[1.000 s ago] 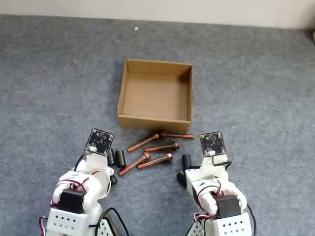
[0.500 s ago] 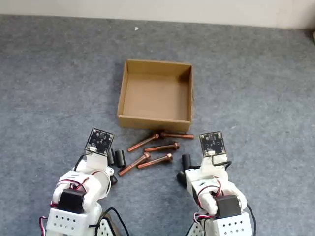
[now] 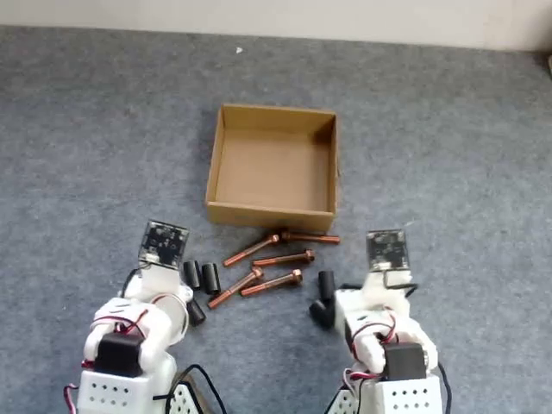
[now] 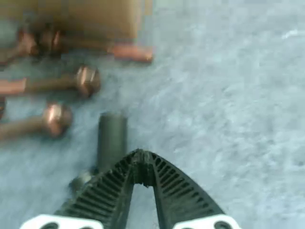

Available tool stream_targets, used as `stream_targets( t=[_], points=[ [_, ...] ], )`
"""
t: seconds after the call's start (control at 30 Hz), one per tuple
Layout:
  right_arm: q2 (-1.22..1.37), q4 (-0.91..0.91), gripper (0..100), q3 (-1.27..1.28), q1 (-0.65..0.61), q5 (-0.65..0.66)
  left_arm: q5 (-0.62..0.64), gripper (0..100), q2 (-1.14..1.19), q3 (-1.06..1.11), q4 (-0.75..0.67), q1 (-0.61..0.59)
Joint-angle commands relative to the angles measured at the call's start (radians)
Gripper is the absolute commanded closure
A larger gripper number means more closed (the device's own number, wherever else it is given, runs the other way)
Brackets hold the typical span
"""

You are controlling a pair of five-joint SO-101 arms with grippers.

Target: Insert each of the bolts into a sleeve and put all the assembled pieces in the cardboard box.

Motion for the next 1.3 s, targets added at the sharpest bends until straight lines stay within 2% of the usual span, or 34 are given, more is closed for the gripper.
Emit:
stream_targets(
  t=[0.0, 0.13, 0.3, 0.47, 0.57, 0.93, 1.27],
  points=[
    [0.004, -0.071, 98.1, -0.067, 0.041, 0.02, -0.015, 99, -0.01, -0.111, -0.002, -0.064],
    [0.007, 0.002, 89.7, -0.174, -0.025, 0.08, -0.014, 99, -0.01, -0.119, -0.012, -0.122],
    [0.039, 0.033, 88.6, -0.275, -0.148, 0.061, -0.014, 99, -0.01, -0.119, -0.014, -0.128],
    [0.254, -0.004, 88.2, -0.302, -0.265, 0.051, -0.014, 99, -0.01, -0.119, -0.014, -0.128],
    [0.424, -0.065, 88.2, -0.329, -0.295, -0.02, -0.014, 99, -0.01, -0.119, -0.014, -0.128],
    [1.001, -0.2, 88.2, -0.499, -0.292, -0.144, -0.014, 99, -0.01, -0.114, -0.014, -0.128],
    [1.303, -0.378, 88.2, -0.545, -0.203, -0.15, -0.014, 99, -0.01, -0.11, -0.014, -0.125]
  ],
)
